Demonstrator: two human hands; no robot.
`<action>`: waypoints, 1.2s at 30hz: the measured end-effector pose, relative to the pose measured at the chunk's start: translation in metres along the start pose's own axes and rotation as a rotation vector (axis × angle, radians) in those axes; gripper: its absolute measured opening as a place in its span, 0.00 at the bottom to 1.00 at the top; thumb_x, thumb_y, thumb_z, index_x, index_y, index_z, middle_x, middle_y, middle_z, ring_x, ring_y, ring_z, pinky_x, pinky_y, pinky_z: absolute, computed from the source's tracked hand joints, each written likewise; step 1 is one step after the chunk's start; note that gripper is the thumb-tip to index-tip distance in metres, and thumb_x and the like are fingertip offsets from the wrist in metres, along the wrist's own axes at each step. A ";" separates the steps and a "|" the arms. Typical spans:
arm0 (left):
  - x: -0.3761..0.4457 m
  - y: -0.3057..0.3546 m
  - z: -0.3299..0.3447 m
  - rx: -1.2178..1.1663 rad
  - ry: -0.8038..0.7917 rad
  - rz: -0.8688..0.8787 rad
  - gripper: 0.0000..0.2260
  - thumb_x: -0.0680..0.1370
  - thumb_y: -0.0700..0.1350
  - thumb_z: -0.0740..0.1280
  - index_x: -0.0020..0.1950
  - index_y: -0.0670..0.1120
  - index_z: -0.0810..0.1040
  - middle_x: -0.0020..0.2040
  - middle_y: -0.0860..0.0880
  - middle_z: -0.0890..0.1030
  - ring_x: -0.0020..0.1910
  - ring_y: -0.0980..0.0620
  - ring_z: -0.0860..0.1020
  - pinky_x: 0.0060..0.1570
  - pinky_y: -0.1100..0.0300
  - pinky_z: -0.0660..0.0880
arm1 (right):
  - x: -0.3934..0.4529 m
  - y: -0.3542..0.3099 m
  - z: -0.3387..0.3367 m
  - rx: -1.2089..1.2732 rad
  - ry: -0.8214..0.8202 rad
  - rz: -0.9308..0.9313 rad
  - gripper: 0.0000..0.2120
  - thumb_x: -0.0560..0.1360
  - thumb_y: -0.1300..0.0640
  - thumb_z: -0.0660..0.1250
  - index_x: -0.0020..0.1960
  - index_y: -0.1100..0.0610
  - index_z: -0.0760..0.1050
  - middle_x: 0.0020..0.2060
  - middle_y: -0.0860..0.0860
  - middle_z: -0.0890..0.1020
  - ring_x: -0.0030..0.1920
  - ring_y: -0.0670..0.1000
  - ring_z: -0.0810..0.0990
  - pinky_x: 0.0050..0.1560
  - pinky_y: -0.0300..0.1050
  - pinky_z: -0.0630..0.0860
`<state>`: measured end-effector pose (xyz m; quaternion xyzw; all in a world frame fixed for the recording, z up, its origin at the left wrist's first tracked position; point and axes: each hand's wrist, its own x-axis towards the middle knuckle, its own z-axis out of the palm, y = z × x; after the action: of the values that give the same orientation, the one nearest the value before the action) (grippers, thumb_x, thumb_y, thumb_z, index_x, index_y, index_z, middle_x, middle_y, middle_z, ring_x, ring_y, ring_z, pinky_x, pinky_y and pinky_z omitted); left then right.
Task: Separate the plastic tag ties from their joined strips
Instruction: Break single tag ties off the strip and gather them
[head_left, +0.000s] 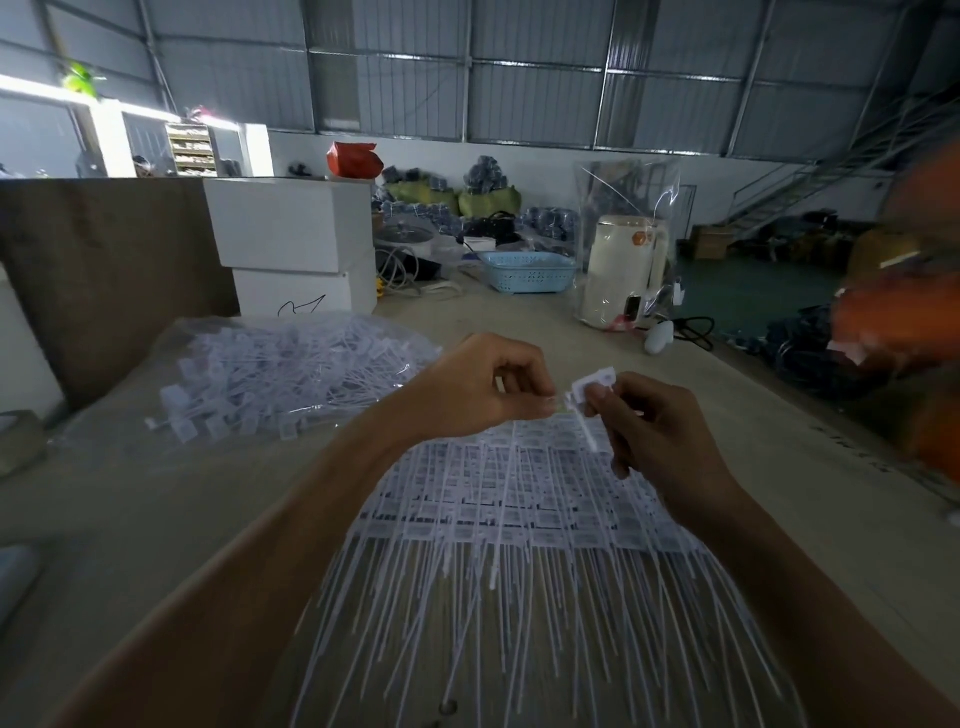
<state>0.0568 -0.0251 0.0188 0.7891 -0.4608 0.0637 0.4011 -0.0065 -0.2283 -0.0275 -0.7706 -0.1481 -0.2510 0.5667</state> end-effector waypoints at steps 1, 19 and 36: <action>0.000 -0.001 0.000 -0.002 0.004 -0.009 0.05 0.73 0.40 0.76 0.45 0.40 0.84 0.38 0.52 0.83 0.35 0.63 0.76 0.38 0.71 0.70 | 0.000 0.002 0.000 -0.013 0.005 -0.004 0.14 0.80 0.55 0.66 0.42 0.64 0.79 0.24 0.55 0.70 0.22 0.49 0.68 0.25 0.43 0.73; 0.003 0.006 0.020 0.224 0.183 0.154 0.16 0.67 0.49 0.80 0.50 0.43 0.85 0.43 0.48 0.80 0.39 0.53 0.77 0.41 0.54 0.75 | -0.003 -0.003 0.007 0.445 -0.115 0.449 0.24 0.80 0.39 0.59 0.47 0.61 0.77 0.30 0.53 0.67 0.26 0.47 0.61 0.26 0.42 0.56; 0.001 0.014 0.011 0.535 0.171 0.051 0.06 0.76 0.52 0.71 0.51 0.53 0.80 0.43 0.58 0.81 0.41 0.58 0.77 0.37 0.57 0.76 | -0.001 0.000 -0.001 0.568 -0.048 0.336 0.09 0.80 0.52 0.66 0.46 0.55 0.81 0.32 0.53 0.71 0.30 0.49 0.59 0.27 0.42 0.56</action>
<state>0.0436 -0.0365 0.0199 0.8469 -0.4118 0.2594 0.2142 -0.0078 -0.2289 -0.0278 -0.6013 -0.0962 -0.0843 0.7887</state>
